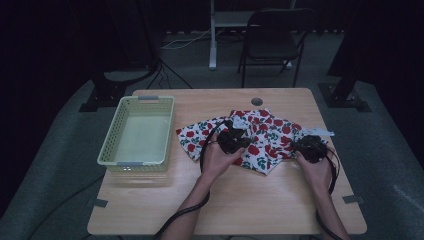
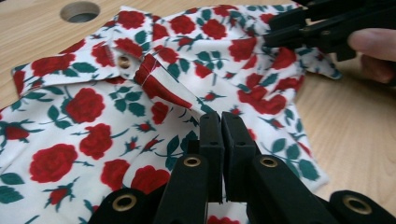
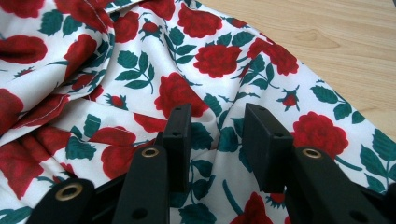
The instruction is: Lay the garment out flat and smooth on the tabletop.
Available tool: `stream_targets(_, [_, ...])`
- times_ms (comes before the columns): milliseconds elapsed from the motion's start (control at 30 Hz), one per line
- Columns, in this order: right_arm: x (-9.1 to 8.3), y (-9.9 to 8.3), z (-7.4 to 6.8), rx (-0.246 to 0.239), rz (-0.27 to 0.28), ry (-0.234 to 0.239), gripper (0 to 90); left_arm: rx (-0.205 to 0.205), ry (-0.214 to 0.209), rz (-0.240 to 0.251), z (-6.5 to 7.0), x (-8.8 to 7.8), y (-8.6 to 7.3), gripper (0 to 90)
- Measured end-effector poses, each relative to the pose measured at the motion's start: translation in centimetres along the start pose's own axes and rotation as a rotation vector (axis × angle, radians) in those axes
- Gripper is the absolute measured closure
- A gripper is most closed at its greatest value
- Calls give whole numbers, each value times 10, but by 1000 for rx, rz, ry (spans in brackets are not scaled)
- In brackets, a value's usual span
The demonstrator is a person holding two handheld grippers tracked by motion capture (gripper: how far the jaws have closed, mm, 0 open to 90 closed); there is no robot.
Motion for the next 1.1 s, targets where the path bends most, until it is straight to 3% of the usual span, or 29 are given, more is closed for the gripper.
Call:
stream_targets(300, [3, -2, 2, 9, -14, -5, 631, 57, -32, 9, 22, -9, -5, 894])
stream_targets(500, [5, -3, 4, 13, -23, -6, 629, 124, -54, 3, 38, -15, -14, 894])
stream_targets(767, [6, -3, 4, 15, -31, -9, 630, 190, -65, -34, 50, -22, -33, 894])
stream_targets(900, [7, -4, 5, 17, -35, -9, 631, 202, -77, -55, 52, -23, -44, 893])
stream_targets(1100, [8, -4, 6, 18, -45, -12, 633, 239, -78, -128, 53, -19, -64, 892])
Point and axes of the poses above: each handheld gripper's, and its own axes: x roughly forward along the jaws, y roughly out of its top, z roughly to its right, the point moved 7 cm from there along x, roughly forward along the jaws, and after that the axes turned 12 degrees about -z, right-handed, at the moved point
